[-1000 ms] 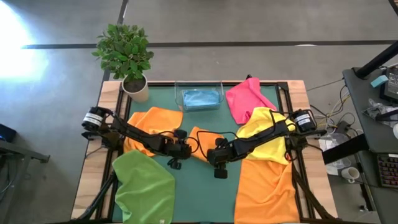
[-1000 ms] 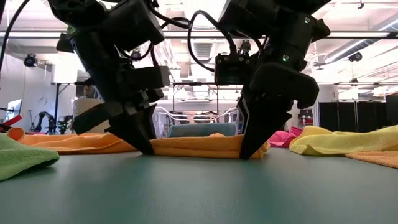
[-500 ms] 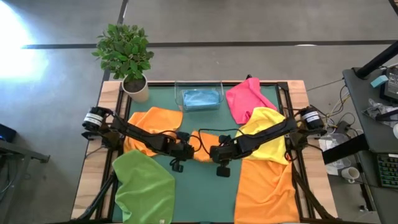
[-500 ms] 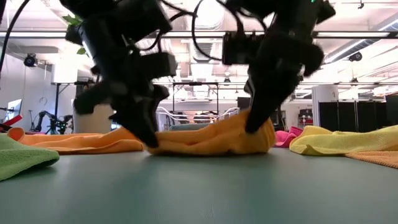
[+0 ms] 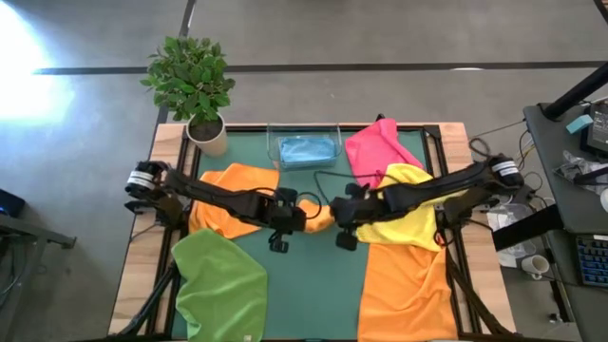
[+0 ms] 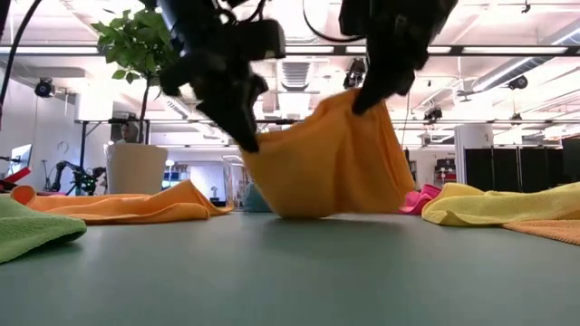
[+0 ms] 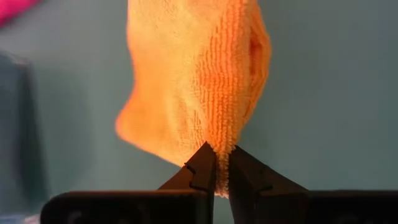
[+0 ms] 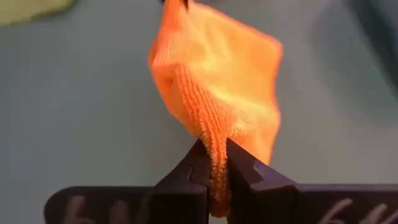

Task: Fold microfiber towels
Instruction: Put the right folded orange microfiber towel into the transparent bin, then fold the top left orange microfiber towel

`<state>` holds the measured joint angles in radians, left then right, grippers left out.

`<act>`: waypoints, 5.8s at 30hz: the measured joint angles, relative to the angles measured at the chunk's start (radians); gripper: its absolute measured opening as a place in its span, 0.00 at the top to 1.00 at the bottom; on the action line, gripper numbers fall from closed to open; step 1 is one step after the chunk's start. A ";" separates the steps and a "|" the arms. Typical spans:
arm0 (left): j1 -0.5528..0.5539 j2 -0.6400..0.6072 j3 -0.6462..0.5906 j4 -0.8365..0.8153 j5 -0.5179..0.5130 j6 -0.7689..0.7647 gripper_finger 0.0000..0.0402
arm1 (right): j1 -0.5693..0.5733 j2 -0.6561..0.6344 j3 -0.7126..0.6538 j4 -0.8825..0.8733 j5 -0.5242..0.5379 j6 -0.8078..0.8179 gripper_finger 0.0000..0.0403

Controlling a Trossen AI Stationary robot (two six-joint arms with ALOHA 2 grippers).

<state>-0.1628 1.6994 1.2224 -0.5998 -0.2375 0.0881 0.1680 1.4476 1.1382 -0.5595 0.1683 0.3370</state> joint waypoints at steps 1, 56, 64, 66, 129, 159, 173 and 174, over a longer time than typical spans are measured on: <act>0.005 -0.001 0.020 -0.018 -0.012 0.001 0.97 | -0.010 -0.017 0.000 0.001 0.002 -0.007 0.98; 0.683 0.025 0.280 0.007 -0.081 0.378 0.97 | -0.758 0.387 0.615 -0.068 -0.127 -0.682 0.98; 0.721 0.086 0.278 0.030 -0.086 0.423 0.97 | -0.828 0.388 0.615 -0.056 -0.189 -0.843 0.98; 0.725 0.088 0.275 0.024 -0.086 0.441 0.97 | -0.839 0.388 0.615 -0.056 -0.231 -0.862 0.98; 0.699 0.086 0.267 -0.166 0.029 0.491 0.70 | -0.787 0.419 0.608 -0.365 -0.439 -0.822 0.73; 0.658 -0.232 0.265 -0.295 0.079 0.260 0.60 | -0.768 0.353 0.704 -0.509 -0.478 -0.686 0.61; 0.531 -0.430 -0.087 -0.293 0.167 0.011 0.60 | -0.587 0.335 0.646 -0.562 -0.619 -0.691 0.62; 0.515 -0.438 -0.104 -0.292 0.168 -0.006 0.60 | -0.573 0.335 0.645 -0.561 -0.619 -0.695 0.62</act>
<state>0.3519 1.2612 1.1183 -0.8914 -0.0698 0.0817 -0.4055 1.7821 1.7836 -1.1208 -0.4505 -0.3585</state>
